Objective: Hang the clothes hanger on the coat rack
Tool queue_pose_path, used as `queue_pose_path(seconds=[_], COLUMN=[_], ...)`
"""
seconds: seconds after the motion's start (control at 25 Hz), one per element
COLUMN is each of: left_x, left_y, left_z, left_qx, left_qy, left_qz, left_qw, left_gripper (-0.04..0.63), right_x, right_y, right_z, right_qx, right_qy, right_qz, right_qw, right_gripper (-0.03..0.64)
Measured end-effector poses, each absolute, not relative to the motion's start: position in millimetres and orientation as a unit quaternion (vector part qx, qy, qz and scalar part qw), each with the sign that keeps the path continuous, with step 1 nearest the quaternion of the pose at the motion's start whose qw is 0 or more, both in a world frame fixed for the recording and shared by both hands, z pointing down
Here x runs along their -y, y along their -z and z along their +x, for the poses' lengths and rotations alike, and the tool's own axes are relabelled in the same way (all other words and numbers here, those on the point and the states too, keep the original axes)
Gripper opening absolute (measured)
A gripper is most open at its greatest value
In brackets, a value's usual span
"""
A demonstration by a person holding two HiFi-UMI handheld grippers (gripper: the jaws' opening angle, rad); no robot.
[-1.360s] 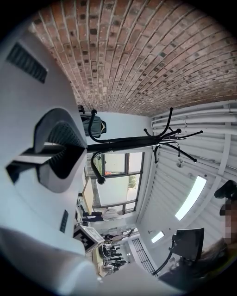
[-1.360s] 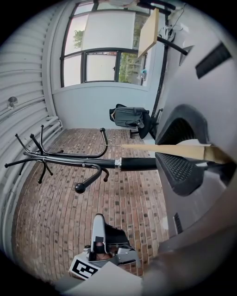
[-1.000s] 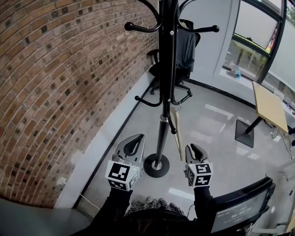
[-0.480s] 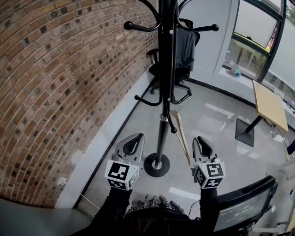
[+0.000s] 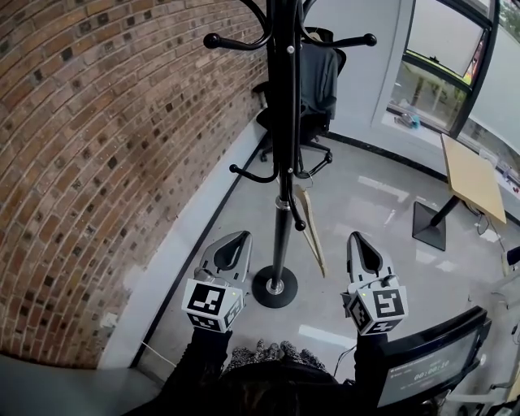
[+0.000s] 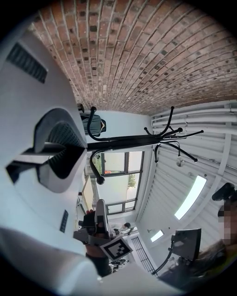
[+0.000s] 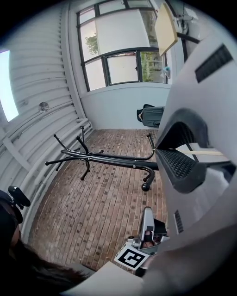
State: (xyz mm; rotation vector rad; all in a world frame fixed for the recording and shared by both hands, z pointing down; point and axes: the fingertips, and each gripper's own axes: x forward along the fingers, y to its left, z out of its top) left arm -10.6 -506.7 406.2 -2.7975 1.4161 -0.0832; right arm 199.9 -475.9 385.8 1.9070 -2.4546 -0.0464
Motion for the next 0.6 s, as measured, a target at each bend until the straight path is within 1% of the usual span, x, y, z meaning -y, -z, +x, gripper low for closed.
queue_pose_path(seconds=[0.16,0.28,0.6], left_x=[509,510,511], left_y=[-403,-401,-395], left_z=[-8,-6,-2], left_qx=[-0.449,-0.448,-0.445], left_qy=[0.024,0.022,0.019], left_qz=[-0.893,-0.894,-0.895], left_qw=[0.006,0.009,0.016], left_gripper=[0.006,0.006,0.006], right_x=[476,476,478], right_y=[-381,-381,-384], right_z=[201,203,206], right_qx=[0.788,0.785,0.784], right_qy=[0.011,0.010,0.013], right_qz=[0.616,0.620,0.620], right_qw=[-0.002,-0.002,0.022], right_gripper=[0.012,0.012,0.011])
